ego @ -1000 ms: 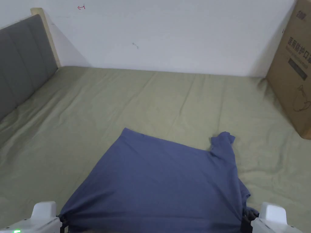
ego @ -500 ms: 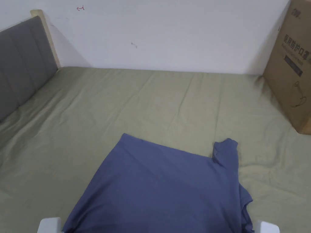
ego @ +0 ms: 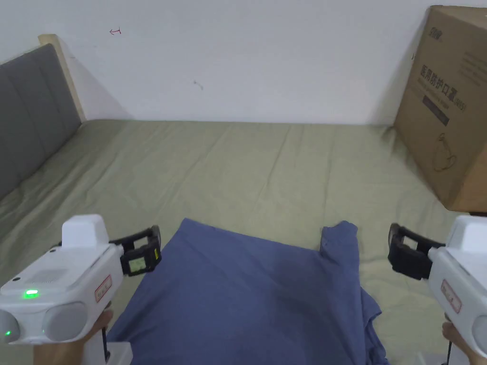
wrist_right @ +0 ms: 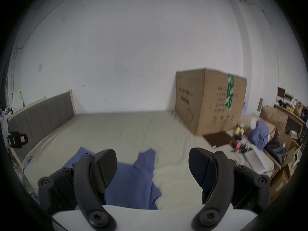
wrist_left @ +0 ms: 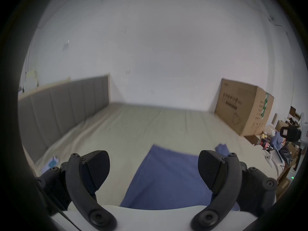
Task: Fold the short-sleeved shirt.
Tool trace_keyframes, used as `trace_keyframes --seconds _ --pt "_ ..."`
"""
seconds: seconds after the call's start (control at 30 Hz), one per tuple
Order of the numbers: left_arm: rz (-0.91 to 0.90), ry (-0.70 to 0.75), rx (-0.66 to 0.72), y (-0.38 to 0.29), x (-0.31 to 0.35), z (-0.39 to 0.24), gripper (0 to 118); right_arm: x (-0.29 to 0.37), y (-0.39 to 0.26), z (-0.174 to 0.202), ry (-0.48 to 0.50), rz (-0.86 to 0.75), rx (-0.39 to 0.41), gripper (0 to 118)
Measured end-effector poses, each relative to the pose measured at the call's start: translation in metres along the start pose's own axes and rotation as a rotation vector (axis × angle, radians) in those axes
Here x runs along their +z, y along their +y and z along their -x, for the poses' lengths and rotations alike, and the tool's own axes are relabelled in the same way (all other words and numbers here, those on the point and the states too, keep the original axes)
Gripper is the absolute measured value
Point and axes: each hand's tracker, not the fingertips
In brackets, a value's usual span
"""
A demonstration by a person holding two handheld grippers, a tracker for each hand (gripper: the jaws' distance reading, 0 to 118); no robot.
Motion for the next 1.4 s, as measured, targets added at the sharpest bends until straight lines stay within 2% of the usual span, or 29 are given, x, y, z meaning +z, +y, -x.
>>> trace_keyframes --seconds 0.07,0.13,0.17,0.2,0.23,0.27,0.3,0.37,0.6,0.7,1.0,1.03,1.07,1.1,1.13,1.17,1.2,1.27,1.4 --pt "-0.054 0.006 -0.032 0.011 0.002 -0.012 103 0.01 0.01 0.0 -0.029 -0.057 0.019 91" --pt "-0.101 -0.013 -0.049 0.014 0.004 -0.02 80 0.019 0.014 0.002 -0.057 -0.097 0.04 86" --pt "-0.112 -0.008 -0.044 0.013 0.004 -0.024 67 0.023 0.015 0.003 -0.07 -0.11 0.044 77" --pt "-0.113 -0.008 -0.051 0.013 0.003 -0.028 45 0.026 0.015 0.004 -0.082 -0.123 0.056 66" --pt "-0.116 -0.009 -0.053 0.011 0.003 -0.03 26 0.028 0.014 0.004 -0.087 -0.137 0.067 49" --pt "-0.124 -0.01 -0.045 0.009 0.003 -0.032 11 0.028 0.014 0.004 -0.09 -0.148 0.079 18" --pt "-0.121 -0.014 -0.033 0.008 0.002 -0.034 0 0.029 0.013 0.005 -0.097 -0.148 0.095 0" --pt "-0.117 -0.067 -0.023 0.003 -0.001 -0.034 0 0.027 0.01 0.006 -0.115 -0.154 0.118 0" --pt "0.033 -0.082 -0.078 0.004 -0.04 -0.04 0 0.005 0.004 0.006 -0.096 -0.125 0.103 0" --pt "0.129 -0.1 -0.068 0.008 -0.082 -0.04 0 -0.01 0.002 0.005 -0.087 -0.101 0.095 0" --pt "0.468 -0.147 -0.078 -0.001 -0.268 -0.031 0 -0.078 -0.011 0.001 -0.097 -0.012 0.072 0" --pt "0.482 -0.152 -0.073 -0.005 -0.287 -0.029 3 -0.086 -0.013 0.002 -0.103 0.001 0.077 0" --pt "0.533 -0.147 -0.085 -0.01 -0.306 -0.028 16 -0.094 -0.014 0.003 -0.108 0.013 0.08 0" --pt "0.544 -0.114 -0.095 -0.014 -0.321 -0.026 35 -0.101 -0.017 0.002 -0.111 0.025 0.077 0" --pt "0.555 -0.102 -0.106 -0.021 -0.339 -0.024 60 -0.109 -0.019 0.001 -0.113 0.036 0.07 0" --pt "0.58 -0.117 -0.112 -0.026 -0.354 -0.022 91 -0.117 -0.022 0.0 -0.119 0.046 0.068 0" --pt "0.621 -0.108 -0.102 -0.032 -0.369 -0.02 106 -0.124 -0.024 0.001 -0.126 0.056 0.068 0" --pt "0.723 -0.035 -0.085 -0.045 -0.39 -0.017 109 -0.136 -0.03 -0.001 -0.142 0.072 0.073 0" --pt "0.746 -0.036 -0.087 -0.067 -0.42 -0.011 109 -0.156 -0.042 -0.005 -0.159 0.104 0.074 0"
